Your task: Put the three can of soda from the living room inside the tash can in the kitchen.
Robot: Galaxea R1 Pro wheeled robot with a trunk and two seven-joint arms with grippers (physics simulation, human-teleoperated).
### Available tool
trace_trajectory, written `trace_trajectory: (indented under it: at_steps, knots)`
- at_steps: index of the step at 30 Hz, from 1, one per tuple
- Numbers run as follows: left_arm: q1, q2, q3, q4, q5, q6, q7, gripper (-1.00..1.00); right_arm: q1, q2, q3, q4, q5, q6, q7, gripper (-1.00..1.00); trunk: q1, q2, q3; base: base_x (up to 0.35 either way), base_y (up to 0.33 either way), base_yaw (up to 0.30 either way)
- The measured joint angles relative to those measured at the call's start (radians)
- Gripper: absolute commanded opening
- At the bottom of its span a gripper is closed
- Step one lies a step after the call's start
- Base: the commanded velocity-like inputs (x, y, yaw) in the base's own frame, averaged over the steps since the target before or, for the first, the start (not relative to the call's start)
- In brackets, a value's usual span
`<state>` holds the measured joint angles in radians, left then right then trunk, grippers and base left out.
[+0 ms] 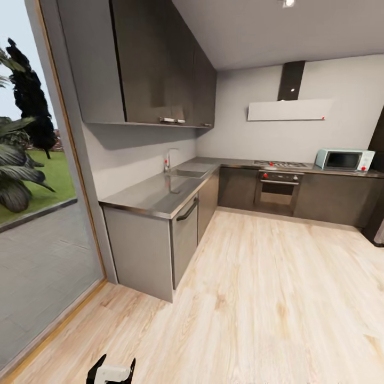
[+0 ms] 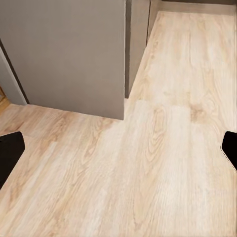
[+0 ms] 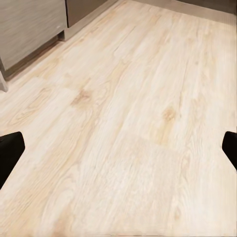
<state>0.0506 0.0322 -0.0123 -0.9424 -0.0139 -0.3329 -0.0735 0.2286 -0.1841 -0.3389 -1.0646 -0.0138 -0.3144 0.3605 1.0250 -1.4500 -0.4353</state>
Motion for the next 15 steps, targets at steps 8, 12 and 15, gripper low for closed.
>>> trace_trajectory:
  at_steps: [8,12,15]
  knots:
    - [0.000,0.000,0.000,0.000,0.000,0.000,0.000,1.00,0.000,0.000,0.000,0.000,0.000,0.000,0.000,1.00,0.000,0.000,0.000,0.000,0.000,-0.253]
    - [0.000,0.000,0.000,0.000,0.000,0.000,0.000,1.00,0.000,0.000,0.000,0.000,0.000,0.000,0.000,1.00,0.000,0.000,0.000,0.000,0.000,-0.253]
    - [0.000,0.000,0.000,0.001,0.000,0.000,0.000,1.00,0.000,0.000,0.000,0.000,0.000,0.000,0.000,1.00,0.000,0.000,0.000,0.000,0.000,-0.253]
